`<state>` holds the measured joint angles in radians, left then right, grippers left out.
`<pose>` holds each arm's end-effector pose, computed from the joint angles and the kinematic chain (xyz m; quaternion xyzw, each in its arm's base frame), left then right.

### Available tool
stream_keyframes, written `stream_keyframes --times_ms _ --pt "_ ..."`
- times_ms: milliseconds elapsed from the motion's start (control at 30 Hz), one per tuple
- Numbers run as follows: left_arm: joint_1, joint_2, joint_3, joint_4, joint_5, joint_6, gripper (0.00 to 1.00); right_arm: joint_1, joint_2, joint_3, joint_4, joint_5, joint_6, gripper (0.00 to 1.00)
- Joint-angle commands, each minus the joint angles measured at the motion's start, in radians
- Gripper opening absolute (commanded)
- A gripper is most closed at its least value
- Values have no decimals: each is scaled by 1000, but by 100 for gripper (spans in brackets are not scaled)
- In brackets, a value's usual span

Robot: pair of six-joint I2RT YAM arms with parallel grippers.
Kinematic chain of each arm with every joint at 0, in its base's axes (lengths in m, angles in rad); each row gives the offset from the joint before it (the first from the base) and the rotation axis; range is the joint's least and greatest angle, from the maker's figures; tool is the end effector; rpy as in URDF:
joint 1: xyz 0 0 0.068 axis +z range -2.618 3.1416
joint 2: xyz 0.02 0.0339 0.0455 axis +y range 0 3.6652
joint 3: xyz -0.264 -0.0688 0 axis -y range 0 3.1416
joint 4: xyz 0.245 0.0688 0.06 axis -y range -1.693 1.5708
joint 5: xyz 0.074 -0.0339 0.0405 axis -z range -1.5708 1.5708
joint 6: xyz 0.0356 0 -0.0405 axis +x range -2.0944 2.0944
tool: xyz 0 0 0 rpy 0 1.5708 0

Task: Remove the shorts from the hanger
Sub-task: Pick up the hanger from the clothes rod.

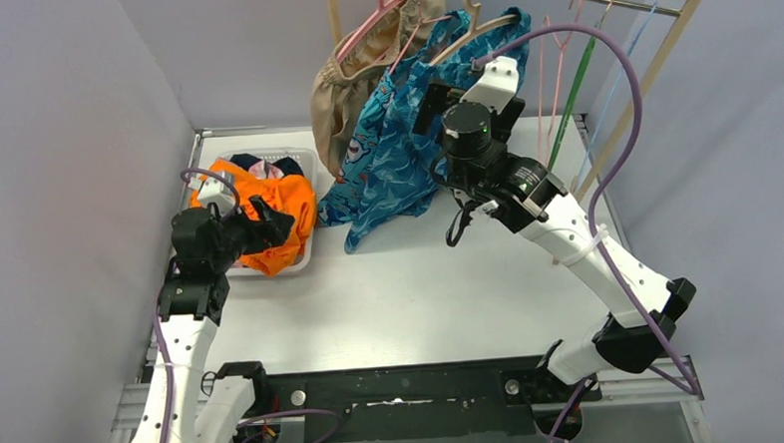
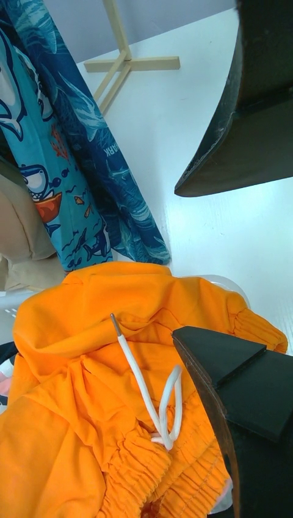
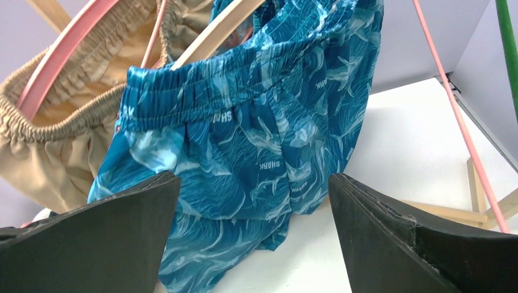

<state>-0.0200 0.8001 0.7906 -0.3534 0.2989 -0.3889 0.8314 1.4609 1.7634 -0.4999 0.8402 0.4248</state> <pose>0.1824 -0.0141 0.3222 -0.0662 0.8156 -0.2340 0.5250 0.2237 0.2059 0.4870 0.1107 0.7438 0.0849 0.6537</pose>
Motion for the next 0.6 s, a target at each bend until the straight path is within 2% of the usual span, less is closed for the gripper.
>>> stream_keyframes --times_ms 0,100,300,567 --pt "-5 -21 -7 50 8 -22 78 -49 -36 23 91 -43 -10 96" --pt "-5 -30 -30 65 28 -43 78 -94 -46 10 100 -86 44 96" --pt "-5 -23 -30 81 48 -70 79 -139 -72 -31 232 -185 78 95" --pt "-5 -24 -35 82 48 -78 79 -150 -1 49 268 -288 111 95"
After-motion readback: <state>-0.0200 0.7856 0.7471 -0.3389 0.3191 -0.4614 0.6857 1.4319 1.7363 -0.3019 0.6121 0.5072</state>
